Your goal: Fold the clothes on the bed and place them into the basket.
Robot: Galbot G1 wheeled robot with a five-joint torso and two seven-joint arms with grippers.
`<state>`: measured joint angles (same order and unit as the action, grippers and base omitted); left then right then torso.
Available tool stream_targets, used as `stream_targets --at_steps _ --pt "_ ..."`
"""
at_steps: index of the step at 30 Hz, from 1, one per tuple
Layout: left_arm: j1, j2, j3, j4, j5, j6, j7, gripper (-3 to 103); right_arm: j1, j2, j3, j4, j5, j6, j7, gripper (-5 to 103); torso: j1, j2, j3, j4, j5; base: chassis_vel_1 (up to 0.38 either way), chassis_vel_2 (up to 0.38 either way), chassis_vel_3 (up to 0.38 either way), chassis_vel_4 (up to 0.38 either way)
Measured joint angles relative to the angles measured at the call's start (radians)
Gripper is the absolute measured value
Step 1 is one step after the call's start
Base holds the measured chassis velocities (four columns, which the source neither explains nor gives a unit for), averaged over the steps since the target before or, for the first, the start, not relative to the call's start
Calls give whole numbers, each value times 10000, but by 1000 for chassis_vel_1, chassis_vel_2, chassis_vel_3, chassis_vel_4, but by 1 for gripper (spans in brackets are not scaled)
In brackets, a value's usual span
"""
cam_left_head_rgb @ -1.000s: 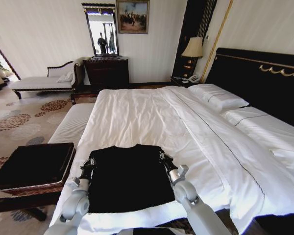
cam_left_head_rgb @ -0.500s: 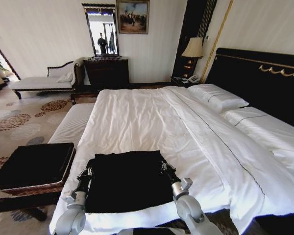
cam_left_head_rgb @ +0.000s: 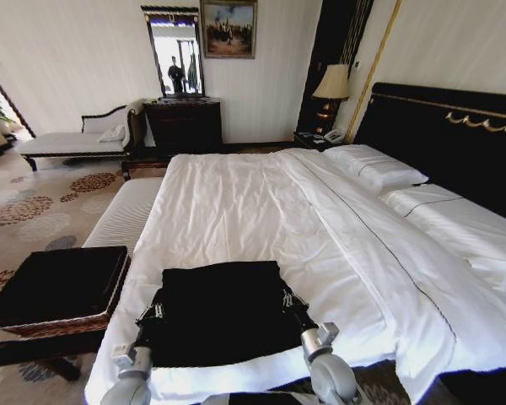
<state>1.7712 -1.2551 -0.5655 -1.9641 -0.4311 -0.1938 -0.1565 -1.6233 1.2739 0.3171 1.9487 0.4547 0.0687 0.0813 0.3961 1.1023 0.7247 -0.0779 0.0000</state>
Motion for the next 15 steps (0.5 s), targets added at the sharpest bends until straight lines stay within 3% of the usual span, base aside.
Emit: stream_targets --at_steps 15 --pt "611 -35 -374 -198 -37 -157 -18 1 -912 37 343 617 -49 -30 -17 0 0 0 0 0 0 0 0 0 0"
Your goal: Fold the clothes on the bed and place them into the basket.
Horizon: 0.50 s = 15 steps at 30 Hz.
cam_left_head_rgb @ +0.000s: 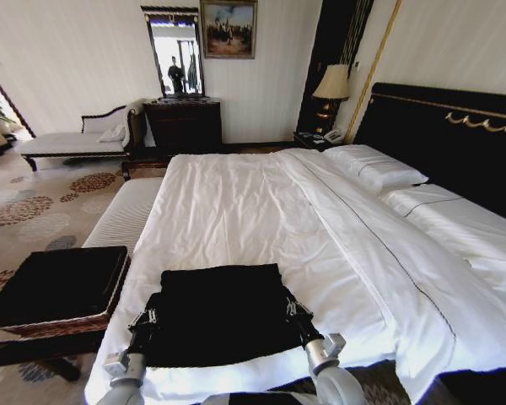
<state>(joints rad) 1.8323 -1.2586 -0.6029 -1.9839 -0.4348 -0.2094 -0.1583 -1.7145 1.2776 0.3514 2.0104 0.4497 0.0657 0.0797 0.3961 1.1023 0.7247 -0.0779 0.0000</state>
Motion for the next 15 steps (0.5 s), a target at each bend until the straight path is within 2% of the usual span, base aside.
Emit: stream_targets --at_steps 15 --pt "454 -370 241 235 480 -364 54 1 -269 71 65 -155 -211 100 -30 0 0 0 1 1 0 0 0 0 0"
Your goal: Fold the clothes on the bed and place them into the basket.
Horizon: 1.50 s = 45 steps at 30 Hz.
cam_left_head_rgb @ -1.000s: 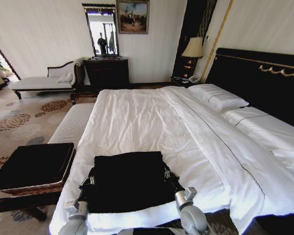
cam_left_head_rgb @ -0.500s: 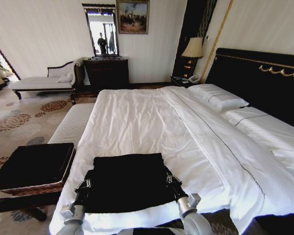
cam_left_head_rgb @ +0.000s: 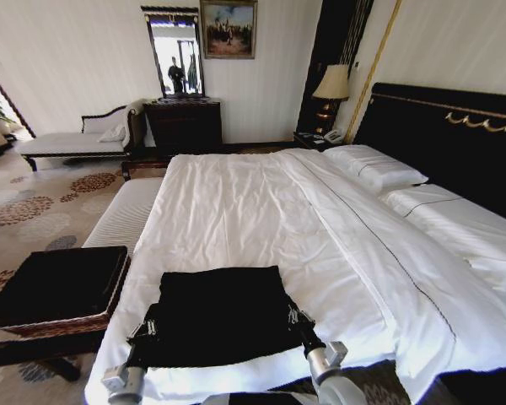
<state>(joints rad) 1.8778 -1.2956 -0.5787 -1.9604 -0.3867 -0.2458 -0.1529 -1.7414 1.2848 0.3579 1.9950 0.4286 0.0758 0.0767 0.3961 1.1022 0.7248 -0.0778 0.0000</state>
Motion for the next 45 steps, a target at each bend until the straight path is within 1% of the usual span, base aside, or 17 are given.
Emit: stream_targets --at_steps 12,18,26,27,28,30,32,35,36,38,39,41,42,44,45 --pt "128 -9 -53 165 99 -122 57 1 -287 -13 33 -95 -265 150 -82 0 0 0 0 -1 0 0 0 0 0" --pt "228 -231 82 206 371 -151 61 1 -252 -22 -64 -227 -298 158 -80 0 0 0 0 0 0 0 0 0 0" --pt "324 -261 83 325 520 -178 52 1 -275 -10 -125 -413 -431 253 -81 0 0 0 0 -1 -1 0 0 0 0" --pt "330 -261 79 330 523 -175 37 1 -281 -10 -128 -417 -453 255 -86 -3 0 0 0 -1 0 0 0 0 0" --pt "350 -258 74 331 535 -142 -13 -1 -295 -10 -134 -420 -498 259 -94 1 1 -1 0 -1 0 0 0 0 0" --pt "404 -247 60 314 580 -61 -63 9 -343 -13 -144 -420 -581 292 -108 12 0 0 0 -1 0 0 0 0 0" --pt "436 -231 54 272 598 -36 -60 9 -370 -16 -145 -410 -600 306 -115 12 0 0 0 0 0 0 0 0 0" --pt "542 -196 -1 114 704 -4 -33 25 -478 -40 -134 -330 -697 461 -190 27 0 0 0 -1 -1 0 0 0 0" --pt "542 -196 -1 114 704 -4 -33 25 -478 -40 -134 -330 -697 461 -190 27 0 0 0 -1 -1 0 0 0 0" --pt "643 -187 -58 -12 784 -9 -20 36 -581 -50 -91 -262 -776 563 -259 38 0 0 0 -1 0 0 0 0 0" --pt "686 -187 -87 -67 807 -15 -17 36 -623 -53 -70 -231 -800 596 -274 38 0 0 0 -1 -1 0 0 0 0" --pt "799 -212 -209 -236 802 -31 -14 46 -722 -43 33 -71 -806 692 -280 49 0 -1 0 -1 0 0 0 0 0" --pt "799 -212 -209 -236 802 -31 -14 46 -722 -43 33 -71 -806 692 -280 49 0 -1 0 -1 0 0 0 0 0" --pt "829 -231 -416 -367 646 -31 -15 57 -781 -14 209 158 -552 707 -263 60 0 0 0 0 0 0 0 0 0" --pt "820 -232 -539 -417 534 -30 -21 57 -790 -5 317 260 -432 707 -245 65 -1 0 0 -1 0 0 0 0 0"
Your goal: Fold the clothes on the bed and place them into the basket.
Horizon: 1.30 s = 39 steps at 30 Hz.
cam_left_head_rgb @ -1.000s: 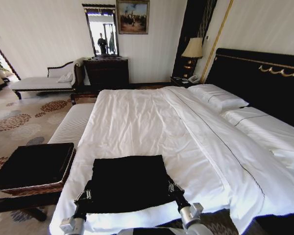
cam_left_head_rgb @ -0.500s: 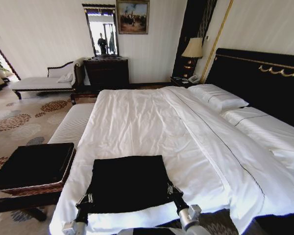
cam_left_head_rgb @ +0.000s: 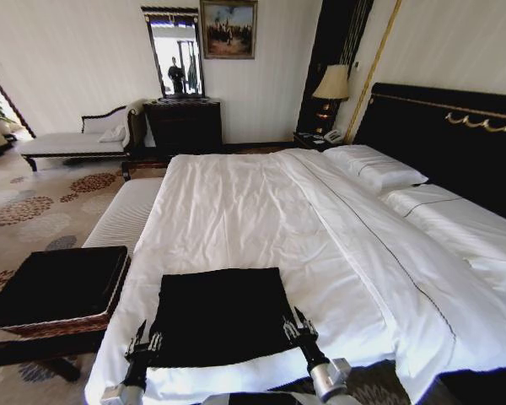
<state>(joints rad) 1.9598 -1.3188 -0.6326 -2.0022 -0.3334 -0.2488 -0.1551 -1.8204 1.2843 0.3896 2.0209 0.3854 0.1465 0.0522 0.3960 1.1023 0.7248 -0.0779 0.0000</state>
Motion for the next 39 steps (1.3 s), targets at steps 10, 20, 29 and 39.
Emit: stream_targets --at_steps 10,20,29,39 --pt "-1231 492 -609 46 -1679 1020 -325 95 446 -113 427 325 697 -243 208 97 1 -1 1 2 -1 0 0 0 0" --pt "-3817 1678 491 753 -3340 2772 -528 100 752 -234 490 294 841 -423 234 100 3 -3 1 -1 0 0 0 0 0" --pt "-5204 1796 1362 2201 -3986 3349 -706 100 772 -222 598 330 880 -515 241 100 3 -2 2 1 0 0 0 0 0" --pt "-5900 1723 1586 3053 -4313 3531 -827 90 729 -154 598 428 890 -615 249 100 2 -2 1 1 0 0 0 0 0"
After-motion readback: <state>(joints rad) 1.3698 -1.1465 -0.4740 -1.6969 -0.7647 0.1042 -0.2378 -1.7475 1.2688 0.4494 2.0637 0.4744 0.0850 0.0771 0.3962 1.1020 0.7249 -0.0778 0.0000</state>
